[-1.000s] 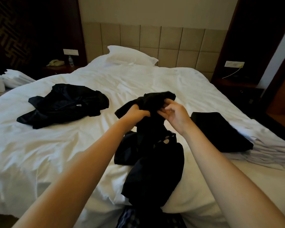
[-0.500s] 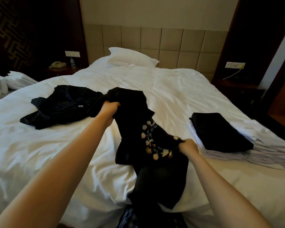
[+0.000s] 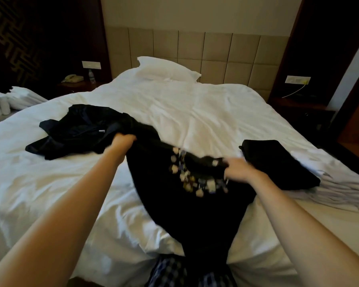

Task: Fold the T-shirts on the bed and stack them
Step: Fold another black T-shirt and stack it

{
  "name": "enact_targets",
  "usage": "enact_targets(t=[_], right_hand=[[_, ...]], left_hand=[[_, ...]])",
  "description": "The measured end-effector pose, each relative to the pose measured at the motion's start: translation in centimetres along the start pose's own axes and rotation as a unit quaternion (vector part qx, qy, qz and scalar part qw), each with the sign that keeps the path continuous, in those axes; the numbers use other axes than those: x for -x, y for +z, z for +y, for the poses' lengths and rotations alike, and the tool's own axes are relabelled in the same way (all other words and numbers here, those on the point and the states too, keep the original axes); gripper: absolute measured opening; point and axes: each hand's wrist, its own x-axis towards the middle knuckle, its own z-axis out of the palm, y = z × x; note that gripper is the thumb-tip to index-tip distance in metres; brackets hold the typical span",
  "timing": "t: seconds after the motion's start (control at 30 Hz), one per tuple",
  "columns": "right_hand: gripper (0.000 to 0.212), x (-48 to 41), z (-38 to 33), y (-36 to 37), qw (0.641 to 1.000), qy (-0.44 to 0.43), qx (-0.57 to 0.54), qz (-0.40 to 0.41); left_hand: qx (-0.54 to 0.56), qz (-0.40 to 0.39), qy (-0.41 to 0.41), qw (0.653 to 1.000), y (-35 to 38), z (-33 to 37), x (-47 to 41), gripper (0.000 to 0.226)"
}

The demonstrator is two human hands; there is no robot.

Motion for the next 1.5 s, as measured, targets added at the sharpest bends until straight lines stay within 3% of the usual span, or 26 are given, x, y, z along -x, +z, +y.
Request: enact_targets(t=[0.07, 0.1, 0.17, 0.27, 0.37, 0.43, 0.5, 0.57, 0.63, 0.73, 0.8, 0.9, 1.0, 1.03, 1.1, 1.2, 1.3, 1.37, 1.5], right_hand=[[0.035, 0.4, 0.5, 2.7, 0.967, 0.049, 0.087, -0.233], [0.036, 0.7, 0.6, 3.6, 0.949, 0.075, 0.101, -0.29], [0.022, 1.3, 0.4, 3.7, 0.934, 0.132, 0.034, -0.33], [0.015, 0.5, 0.3, 2.8, 0.941, 0.17, -0.044, -0.289], [0.024, -1.9, 0.4, 3.5, 0.99, 0.088, -0.036, -0.101], [0.021, -3.2, -0.2, 4.6, 0.998, 0.036, -0.053, -0.026], [0.027, -3.9, -1.4, 5.6, 0.998, 0.009, -0.056, -0.037], [0.052, -4.3, -2.5, 6.7, 0.996, 0.006, -0.043, -0.084], [0.057, -4.7, -3.0, 7.7, 0.993, 0.011, -0.038, -0.112], [0.033, -5.0, -3.0, 8.5, 0.99, -0.013, -0.031, -0.137], [0.042, -4.7, -3.1, 7.9, 0.98, -0.028, -0.024, -0.196], [0.062, -4.0, -3.3, 6.2, 0.943, -0.008, 0.047, -0.33], [0.057, -3.8, -3.7, 5.6, 0.899, 0.017, 0.142, -0.414], [0.049, -4.0, -3.7, 5.7, 0.904, 0.01, 0.138, -0.404], [0.037, -4.7, -3.9, 6.3, 0.947, -0.034, 0.075, -0.311], [0.047, -5.5, -4.0, 7.5, 0.984, -0.096, -0.055, -0.142], [0.069, -5.3, -3.7, 8.9, 0.974, -0.096, -0.037, -0.201], [0.066, -5.0, -3.3, 9.3, 0.968, -0.071, -0.017, -0.238], [0.036, -4.9, -2.9, 8.3, 0.983, -0.057, -0.044, -0.172]], left_hand=[[-0.085, -0.055, -0.071, 0.992, 0.1, -3.4, 0.6, 0.034], [-0.134, -0.078, -0.106, 0.982, 0.0, -5.0, 0.6, 0.025], [-0.234, -0.126, -0.155, 0.952, 0.0, -6.7, 0.9, 0.022], [-0.388, -0.191, -0.163, 0.887, 0.0, -6.2, 1.6, 0.038], [-0.528, -0.207, -0.147, 0.81, 0.0, -4.6, 1.9, 0.044], [-0.609, -0.201, -0.138, 0.755, 0.3, -4.3, 1.8, 0.05], [-0.695, -0.177, -0.105, 0.689, 1.0, -3.9, 1.7, 0.048], [-0.777, -0.138, -0.043, 0.613, 2.2, -3.2, 1.6, 0.043], [-0.817, -0.112, 0.007, 0.566, 3.6, -2.6, 1.1, 0.039], [-0.804, -0.108, 0.08, 0.579, 5.7, -2.8, -0.1, 0.037], [-0.778, -0.146, 0.147, 0.593, 7.1, -3.8, -0.8, 0.04], [-0.761, -0.199, 0.235, 0.571, 8.5, -6.3, -1.6, 0.057], [-0.755, -0.248, 0.244, 0.556, 9.4, -8.6, -2.7, 0.069], [-0.754, -0.265, 0.239, 0.551, 9.7, -9.1, -3.0, 0.072], [-0.753, -0.284, 0.219, 0.551, 10.0, -9.6, -3.4, 0.076], [-0.75, -0.297, 0.186, 0.56, 10.0, -9.4, -4.0, 0.057], [-0.754, -0.292, 0.203, 0.552, 9.7, -8.6, -4.4, 0.015], [-0.731, -0.278, 0.231, 0.579, 8.9, -7.8, -4.4, 0.015], [-0.628, -0.223, 0.218, 0.713, 6.1, -5.4, -5.1, 0.03]])
